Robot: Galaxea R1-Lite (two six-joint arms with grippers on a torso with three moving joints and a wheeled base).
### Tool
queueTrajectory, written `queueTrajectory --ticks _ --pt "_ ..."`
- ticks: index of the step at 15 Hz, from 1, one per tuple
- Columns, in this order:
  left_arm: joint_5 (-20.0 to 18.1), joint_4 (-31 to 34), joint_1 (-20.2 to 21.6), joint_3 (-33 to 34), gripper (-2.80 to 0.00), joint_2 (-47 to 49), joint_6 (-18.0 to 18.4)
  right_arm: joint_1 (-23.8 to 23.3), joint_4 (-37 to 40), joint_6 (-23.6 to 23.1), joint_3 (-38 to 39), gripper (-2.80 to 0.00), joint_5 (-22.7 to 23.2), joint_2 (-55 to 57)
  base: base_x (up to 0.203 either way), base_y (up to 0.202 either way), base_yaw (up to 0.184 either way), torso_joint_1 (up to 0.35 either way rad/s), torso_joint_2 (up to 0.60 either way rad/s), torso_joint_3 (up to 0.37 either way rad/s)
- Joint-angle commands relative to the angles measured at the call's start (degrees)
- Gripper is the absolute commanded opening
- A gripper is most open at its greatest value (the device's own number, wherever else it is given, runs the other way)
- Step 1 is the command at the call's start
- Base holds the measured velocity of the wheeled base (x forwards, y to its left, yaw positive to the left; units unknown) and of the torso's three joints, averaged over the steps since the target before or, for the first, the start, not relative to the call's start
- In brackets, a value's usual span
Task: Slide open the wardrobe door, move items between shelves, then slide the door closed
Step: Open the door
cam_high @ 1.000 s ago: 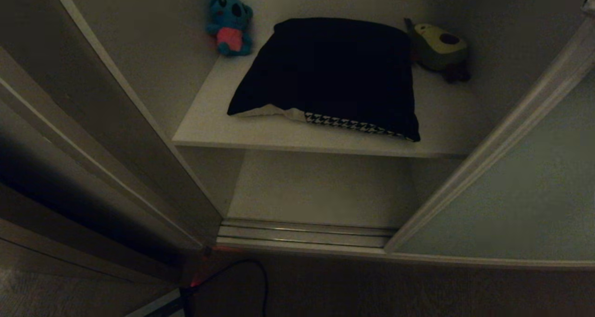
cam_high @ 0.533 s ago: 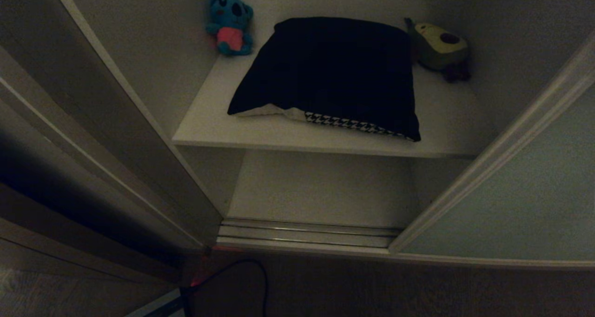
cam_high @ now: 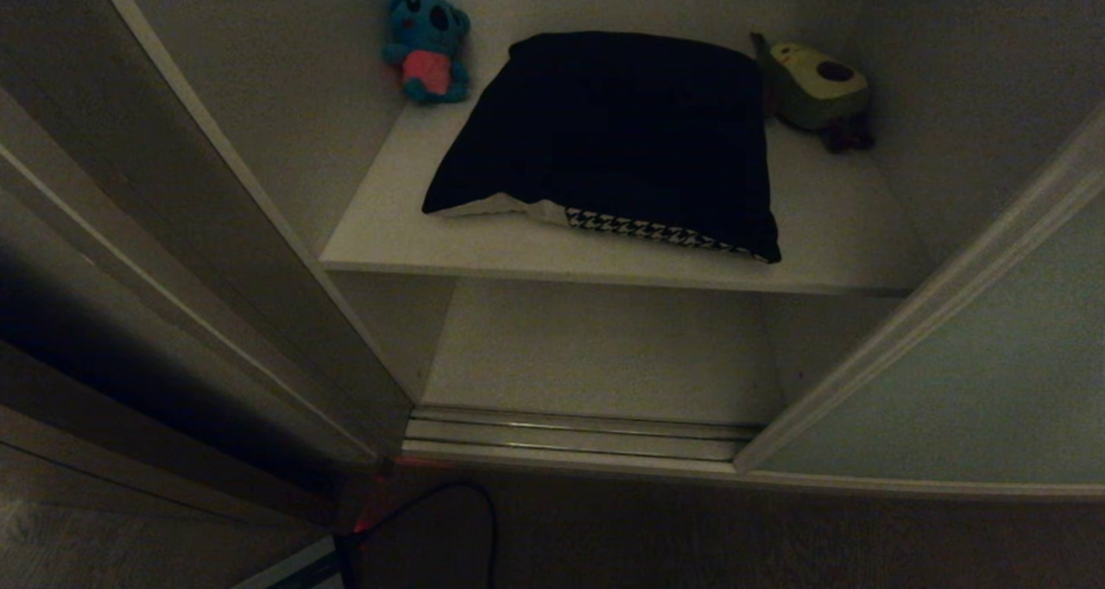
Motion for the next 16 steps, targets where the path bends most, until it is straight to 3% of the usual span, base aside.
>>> queueTrajectory --ticks 1,6,9,16 --pt "0.0 0.0 0.0 -0.1 -2.8 0.0 0.0 0.2 -0.1 0.1 0.1 -2.8 1.1 -0.8 0.0 0.0 0.0 0.0 0.0 0.0" --pt "0.0 0.0 0.0 0.0 -2.8 0.0 0.0 0.3 -0.7 0.0 -2.4 -2.8 -0.1 6.9 0.0 0.0 0.0 0.0 0.0 0.0" --pt "0.0 0.0 0.0 0.0 -2.8 0.0 0.0 0.3 -0.8 0.0 -4.2 -2.8 -7.0 9.9 0.0 0.0 0.0 0.0 0.0 0.0" --pt "0.0 0.0 0.0 0.0 -2.8 0.0 0.0 -0.1 -0.6 0.2 -3.7 -2.8 -7.2 6.0 0.0 0.0 0.0 0.0 0.0 0.0"
